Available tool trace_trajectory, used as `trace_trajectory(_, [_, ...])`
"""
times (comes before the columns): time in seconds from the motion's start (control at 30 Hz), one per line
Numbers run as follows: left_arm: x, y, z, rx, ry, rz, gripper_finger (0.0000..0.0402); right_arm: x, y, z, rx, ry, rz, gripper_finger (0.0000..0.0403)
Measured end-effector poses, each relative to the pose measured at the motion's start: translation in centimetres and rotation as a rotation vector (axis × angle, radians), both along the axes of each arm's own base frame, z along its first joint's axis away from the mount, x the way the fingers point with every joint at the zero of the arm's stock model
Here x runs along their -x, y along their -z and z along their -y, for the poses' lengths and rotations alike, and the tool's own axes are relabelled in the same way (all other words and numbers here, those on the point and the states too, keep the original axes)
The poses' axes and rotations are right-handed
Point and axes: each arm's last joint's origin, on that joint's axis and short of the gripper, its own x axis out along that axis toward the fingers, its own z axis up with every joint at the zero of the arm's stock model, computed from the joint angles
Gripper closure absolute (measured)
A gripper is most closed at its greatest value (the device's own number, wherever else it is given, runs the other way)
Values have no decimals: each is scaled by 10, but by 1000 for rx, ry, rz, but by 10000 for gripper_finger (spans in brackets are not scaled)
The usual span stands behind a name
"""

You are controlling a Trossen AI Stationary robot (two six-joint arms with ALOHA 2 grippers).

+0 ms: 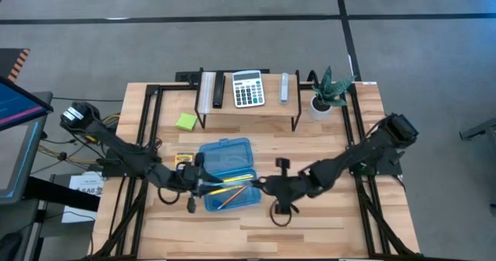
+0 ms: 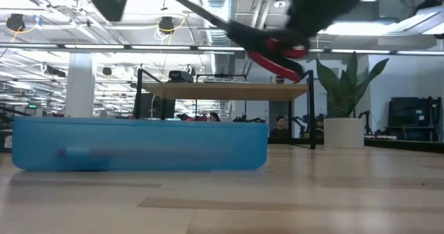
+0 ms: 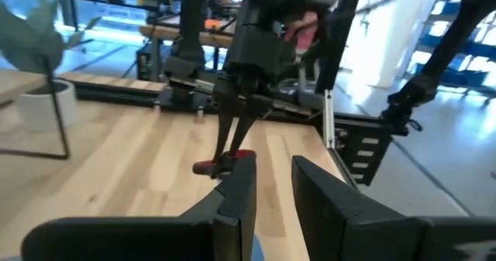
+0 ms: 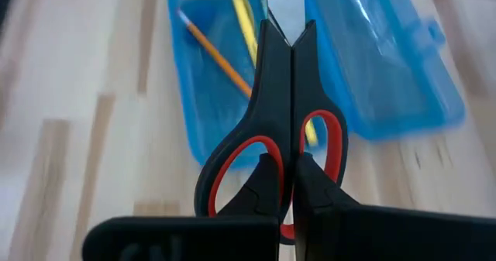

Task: Pack school essentials
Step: Put the black scissors into the blue supply box

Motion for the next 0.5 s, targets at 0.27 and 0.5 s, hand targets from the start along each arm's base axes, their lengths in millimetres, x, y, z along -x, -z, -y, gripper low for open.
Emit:
trace_trajectory(0.27, [27,-16,11,-64,-81,47,331,-29,8,19,26,-96,28,396])
trace_trajectory(0.5, [37,-18,16,-98,-166,45,331,-69,33,9,84,-165,-56,396])
